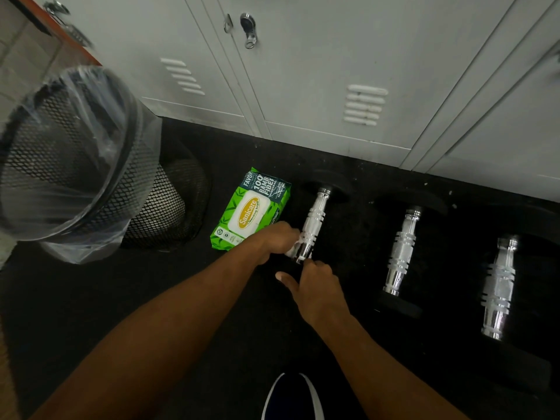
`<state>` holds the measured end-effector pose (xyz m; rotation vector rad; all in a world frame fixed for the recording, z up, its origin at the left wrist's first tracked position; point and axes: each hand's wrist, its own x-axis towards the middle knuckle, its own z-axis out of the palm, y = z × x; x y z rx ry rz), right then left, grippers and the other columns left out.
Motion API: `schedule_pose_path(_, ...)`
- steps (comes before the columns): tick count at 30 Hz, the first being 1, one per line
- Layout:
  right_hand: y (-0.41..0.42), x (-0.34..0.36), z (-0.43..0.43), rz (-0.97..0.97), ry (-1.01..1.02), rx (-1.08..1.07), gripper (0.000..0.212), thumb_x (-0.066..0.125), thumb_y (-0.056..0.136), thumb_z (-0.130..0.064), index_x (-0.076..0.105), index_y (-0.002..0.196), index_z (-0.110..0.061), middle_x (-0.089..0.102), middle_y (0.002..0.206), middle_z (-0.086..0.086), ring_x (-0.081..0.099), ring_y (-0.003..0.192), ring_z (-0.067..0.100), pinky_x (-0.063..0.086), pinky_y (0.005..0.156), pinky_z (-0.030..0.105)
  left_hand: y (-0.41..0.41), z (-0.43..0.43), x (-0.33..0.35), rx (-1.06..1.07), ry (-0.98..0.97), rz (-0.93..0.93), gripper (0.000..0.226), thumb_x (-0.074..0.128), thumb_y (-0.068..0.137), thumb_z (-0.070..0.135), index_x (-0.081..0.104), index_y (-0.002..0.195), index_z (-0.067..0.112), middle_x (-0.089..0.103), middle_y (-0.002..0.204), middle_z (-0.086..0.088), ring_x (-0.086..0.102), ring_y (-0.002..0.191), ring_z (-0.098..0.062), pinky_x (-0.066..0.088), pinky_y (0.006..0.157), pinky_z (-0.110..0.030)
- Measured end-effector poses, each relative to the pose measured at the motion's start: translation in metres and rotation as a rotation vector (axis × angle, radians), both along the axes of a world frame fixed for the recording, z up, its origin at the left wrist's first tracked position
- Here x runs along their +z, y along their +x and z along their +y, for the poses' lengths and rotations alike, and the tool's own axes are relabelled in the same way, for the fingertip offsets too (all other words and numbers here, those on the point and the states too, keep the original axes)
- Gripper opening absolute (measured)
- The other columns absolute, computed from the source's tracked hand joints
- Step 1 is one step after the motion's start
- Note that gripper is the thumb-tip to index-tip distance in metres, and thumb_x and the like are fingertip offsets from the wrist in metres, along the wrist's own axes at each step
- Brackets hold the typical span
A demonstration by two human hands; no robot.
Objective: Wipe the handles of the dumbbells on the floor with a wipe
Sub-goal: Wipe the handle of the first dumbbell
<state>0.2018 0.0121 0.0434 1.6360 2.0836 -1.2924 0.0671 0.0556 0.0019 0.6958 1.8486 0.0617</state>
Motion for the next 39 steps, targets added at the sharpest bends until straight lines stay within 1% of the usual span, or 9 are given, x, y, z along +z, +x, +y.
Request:
schedule_pose_path(9,0.000,0.000,0.000,-0.015,0.014,0.018,0.062,0.052,0.088,-0.056,0.049,0.129,-0.010,0.054,0.124,0.010,0.055,0.111,0.021,0.046,0.088,0.030,0.019,0.035,0.010,0.396,0.124,-0.157,0.030,0.034,0.098,0.005,0.061,0.088,-0.004,0.063,0.075,-0.014,0.057,0.048,-0.016,0.041,0.039,-0.017)
schedule_pose_path(11,0.000,0.001,0.001,-0.025,0.020,0.035,0.063,0.050,0.089,-0.056,0.048,0.129,-0.009,0.054,0.126,0.011,0.054,0.112,0.021,0.045,0.088,0.029,0.023,0.044,0.016,0.471,0.167,-0.187,0.031,0.032,0.098,0.003,0.058,0.081,0.000,0.063,0.071,-0.013,0.061,0.042,-0.015,0.049,0.041,-0.020)
schedule_pose_path(13,-0.001,0.001,0.002,-0.037,0.015,0.044,0.063,0.049,0.089,-0.056,0.047,0.130,-0.009,0.053,0.127,0.011,0.054,0.113,0.021,0.045,0.089,0.029,0.025,0.051,0.018,0.517,0.196,-0.204,0.031,0.033,0.097,0.001,0.056,0.077,0.002,0.062,0.075,-0.016,0.063,0.054,-0.022,0.054,0.054,-0.030)
schedule_pose_path(18,-0.001,0.003,0.002,-0.043,0.009,0.046,0.062,0.050,0.089,-0.055,0.047,0.130,-0.008,0.053,0.127,0.012,0.055,0.112,0.021,0.046,0.089,0.030,0.028,0.053,0.025,0.582,0.265,-0.185,0.021,0.039,0.096,0.008,0.056,0.085,0.004,0.056,0.074,-0.011,0.054,0.061,-0.020,0.044,0.058,-0.029)
schedule_pose_path(22,0.000,0.002,0.002,-0.039,-0.007,0.030,0.061,0.052,0.088,-0.056,0.050,0.126,-0.009,0.055,0.123,0.010,0.056,0.109,0.020,0.046,0.085,0.029,0.028,0.037,0.020,0.495,0.236,-0.156,0.047,0.051,0.082,0.048,0.068,0.094,0.006,0.072,0.091,-0.012,0.067,0.081,-0.028,0.053,0.079,-0.038)
schedule_pose_path(25,0.000,0.002,0.001,-0.031,-0.015,0.015,0.060,0.054,0.087,-0.056,0.052,0.124,-0.009,0.056,0.121,0.010,0.057,0.107,0.021,0.047,0.085,0.030,0.027,0.022,0.025,0.354,0.184,-0.121,0.055,0.049,0.083,0.059,0.073,0.094,0.010,0.074,0.093,-0.010,0.067,0.085,-0.025,0.048,0.075,-0.034)
schedule_pose_path(32,-0.003,0.002,-0.001,-0.005,-0.024,-0.020,0.057,0.057,0.086,-0.055,0.055,0.119,-0.008,0.058,0.116,0.010,0.059,0.103,0.023,0.049,0.084,0.032,0.012,-0.010,0.037,0.032,0.137,-0.042,0.036,0.057,0.068,0.034,0.070,0.083,0.004,0.066,0.079,-0.008,0.060,0.077,-0.024,0.044,0.073,-0.034)
schedule_pose_path(36,-0.005,0.003,0.002,-0.039,-0.048,0.021,0.056,0.055,0.085,-0.058,0.057,0.113,-0.009,0.061,0.110,0.010,0.061,0.095,0.022,0.050,0.076,0.030,0.005,-0.015,0.035,0.026,0.159,0.003,0.034,0.048,0.096,0.021,0.068,0.096,-0.006,0.070,0.096,-0.018,0.063,0.088,-0.029,0.043,0.074,-0.032)
schedule_pose_path(39,-0.002,0.008,0.008,-0.072,-0.078,0.093,0.058,0.052,0.085,-0.062,0.058,0.109,-0.010,0.061,0.109,0.010,0.061,0.095,0.024,0.053,0.080,0.035,0.007,-0.018,0.044,-0.028,0.199,0.109,0.031,0.043,0.098,0.016,0.065,0.104,-0.006,0.066,0.110,-0.024,0.060,0.093,-0.029,0.037,0.071,-0.030)
